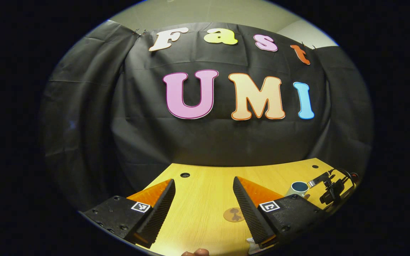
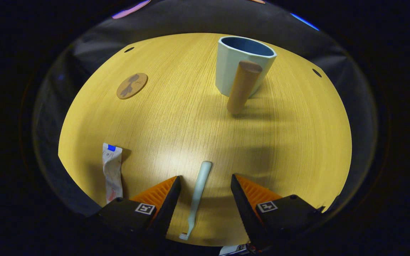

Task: Put the toothbrush and toothpaste on the desktop into the cup, then pick up the cup and place it on the coaster on the desktop.

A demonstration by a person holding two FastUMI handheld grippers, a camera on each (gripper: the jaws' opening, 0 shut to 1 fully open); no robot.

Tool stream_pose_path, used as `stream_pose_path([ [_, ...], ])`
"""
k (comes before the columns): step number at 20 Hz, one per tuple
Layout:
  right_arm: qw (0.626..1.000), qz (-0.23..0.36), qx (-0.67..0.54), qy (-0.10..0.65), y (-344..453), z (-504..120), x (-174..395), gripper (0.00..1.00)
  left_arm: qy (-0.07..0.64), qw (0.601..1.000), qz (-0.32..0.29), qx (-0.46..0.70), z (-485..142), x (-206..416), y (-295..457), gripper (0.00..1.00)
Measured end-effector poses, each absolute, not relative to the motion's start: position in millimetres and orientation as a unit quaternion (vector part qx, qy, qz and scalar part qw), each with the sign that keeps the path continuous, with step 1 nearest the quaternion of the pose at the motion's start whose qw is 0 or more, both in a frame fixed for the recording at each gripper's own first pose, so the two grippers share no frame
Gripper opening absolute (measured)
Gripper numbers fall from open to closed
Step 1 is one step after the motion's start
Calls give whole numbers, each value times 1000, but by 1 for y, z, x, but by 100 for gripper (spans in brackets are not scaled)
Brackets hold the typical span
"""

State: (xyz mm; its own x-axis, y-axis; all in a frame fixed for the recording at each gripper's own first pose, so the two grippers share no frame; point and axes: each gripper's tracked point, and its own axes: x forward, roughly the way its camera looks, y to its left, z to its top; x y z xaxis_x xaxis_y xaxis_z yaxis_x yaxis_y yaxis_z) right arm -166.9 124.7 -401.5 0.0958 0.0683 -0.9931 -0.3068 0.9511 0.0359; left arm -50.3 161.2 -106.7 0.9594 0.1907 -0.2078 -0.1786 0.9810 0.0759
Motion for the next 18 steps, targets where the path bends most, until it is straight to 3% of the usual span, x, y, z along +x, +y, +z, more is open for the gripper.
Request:
stream_pose_path([
  [4, 723, 141, -95, 670, 130, -399, -169, 58, 113, 989, 87, 26, -112, -51, 160, 95],
  [6, 721, 154, -91, 669, 131, -400, -169, 17, 115, 989, 86, 30, -118, -51, 160, 94],
  [7, 716, 155, -83, 675, 131, -402, -170, 13, 119, 989, 86, 32, -123, -50, 160, 94],
  [9, 715, 155, -70, 678, 130, -402, -170, 8, 133, 987, 78, 33, -135, -52, 154, 94],
  [18, 730, 168, -73, 659, 134, -402, -165, 7, 241, 970, 7, 14, -209, -67, 95, 95],
])
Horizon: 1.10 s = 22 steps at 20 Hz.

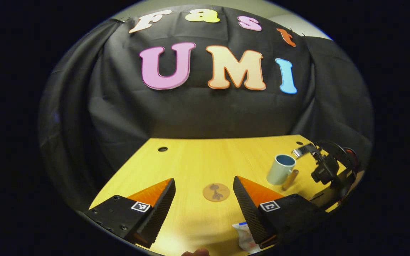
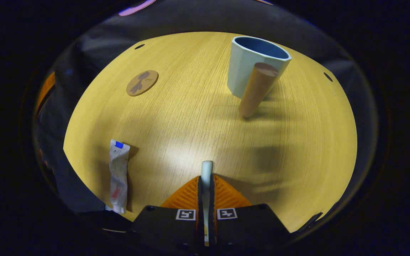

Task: Put the toothbrush and toothpaste on the desktop into the cup, then pick up the cup and place it on the coaster on the desktop.

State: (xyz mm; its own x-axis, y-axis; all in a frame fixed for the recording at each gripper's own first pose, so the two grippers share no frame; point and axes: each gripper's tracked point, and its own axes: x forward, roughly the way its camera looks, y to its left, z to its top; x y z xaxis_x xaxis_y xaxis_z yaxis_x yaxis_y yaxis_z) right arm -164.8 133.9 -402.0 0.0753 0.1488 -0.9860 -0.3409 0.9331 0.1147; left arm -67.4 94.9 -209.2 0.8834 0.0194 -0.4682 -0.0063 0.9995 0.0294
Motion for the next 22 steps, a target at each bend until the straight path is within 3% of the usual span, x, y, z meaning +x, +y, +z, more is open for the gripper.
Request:
stream_pose_path([
  [16, 740, 210, -82, 634, 139, -403, -162, 7, 459, 888, -21, -18, -329, -137, 32, 96],
  [22, 741, 224, -81, 628, 139, -403, -162, 7, 508, 861, -7, -17, -356, -156, 29, 96],
])
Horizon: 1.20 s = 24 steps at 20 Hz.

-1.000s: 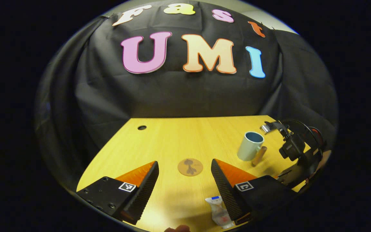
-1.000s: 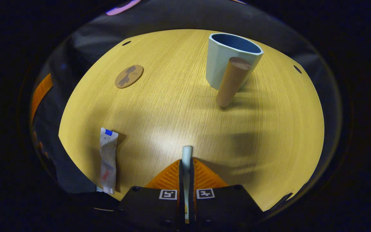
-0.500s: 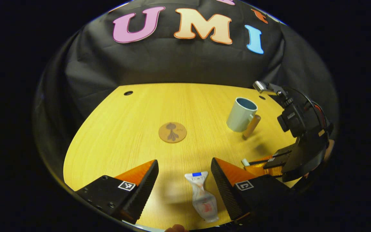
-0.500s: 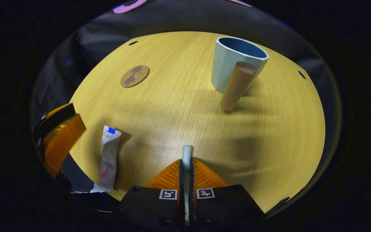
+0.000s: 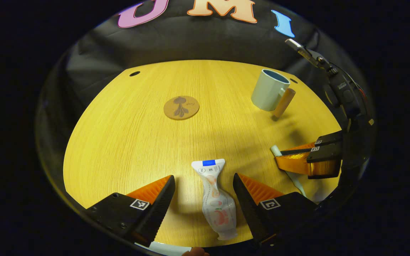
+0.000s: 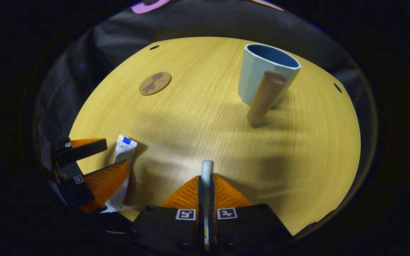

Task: Put the toothbrush and toothpaste on the desktop into the cup, then pick up the cup and place it on the coaster on the desktop.

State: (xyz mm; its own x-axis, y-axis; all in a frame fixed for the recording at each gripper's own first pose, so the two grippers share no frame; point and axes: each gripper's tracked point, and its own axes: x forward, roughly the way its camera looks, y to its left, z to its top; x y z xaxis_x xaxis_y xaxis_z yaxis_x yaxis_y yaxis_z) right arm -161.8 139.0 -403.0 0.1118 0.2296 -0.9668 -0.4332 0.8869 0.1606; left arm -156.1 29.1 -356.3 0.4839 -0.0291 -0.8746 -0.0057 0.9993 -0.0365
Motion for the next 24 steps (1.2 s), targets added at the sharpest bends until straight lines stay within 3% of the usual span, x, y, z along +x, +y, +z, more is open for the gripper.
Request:
stream_pose_path([
  [9, 742, 233, -87, 622, 139, -403, -162, 7, 526, 850, 34, -14, -371, -161, 31, 93],
  [12, 745, 234, -87, 618, 138, -404, -162, 7, 530, 847, 39, -18, -370, -157, 30, 85],
  [14, 747, 234, -88, 616, 139, -403, -162, 7, 523, 852, 30, -21, -372, -152, 33, 62],
  [15, 748, 234, -88, 615, 139, -403, -162, 7, 520, 853, 28, -23, -370, -154, 32, 44],
  [16, 749, 234, -89, 613, 139, -402, -162, 7, 516, 856, 27, -28, -371, -152, 32, 40],
  [17, 751, 233, -89, 611, 139, -403, -162, 7, 513, 857, 28, -30, -370, -151, 32, 18],
  [23, 770, 232, -75, 590, 142, -403, -160, 7, 501, 865, 27, -24, -369, -147, 30, 1],
  [24, 771, 235, -65, 589, 144, -403, -160, 7, 497, 867, 24, -22, -367, -146, 30, 4],
])
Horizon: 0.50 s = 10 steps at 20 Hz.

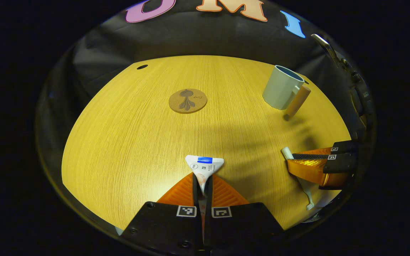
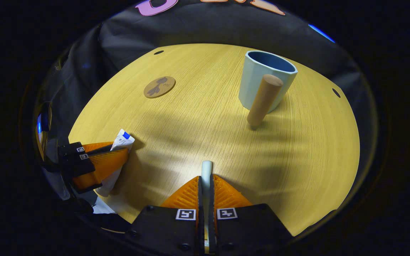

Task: Put the toothbrush and toothpaste on the desktop into the cup, then pick up the cup and place it on the coaster on the desktop.

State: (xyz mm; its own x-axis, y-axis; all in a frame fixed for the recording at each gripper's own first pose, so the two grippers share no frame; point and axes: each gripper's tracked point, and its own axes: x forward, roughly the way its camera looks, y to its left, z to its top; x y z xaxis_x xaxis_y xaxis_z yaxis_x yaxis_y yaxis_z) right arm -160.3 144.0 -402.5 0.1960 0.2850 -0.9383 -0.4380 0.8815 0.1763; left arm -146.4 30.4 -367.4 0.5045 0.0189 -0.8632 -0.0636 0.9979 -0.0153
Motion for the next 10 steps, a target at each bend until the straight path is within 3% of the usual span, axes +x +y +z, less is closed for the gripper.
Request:
stream_pose_path([
  [10, 802, 244, 10, 545, 159, -366, -141, 7, 435, 898, 24, -53, -325, -127, 39, 0],
])
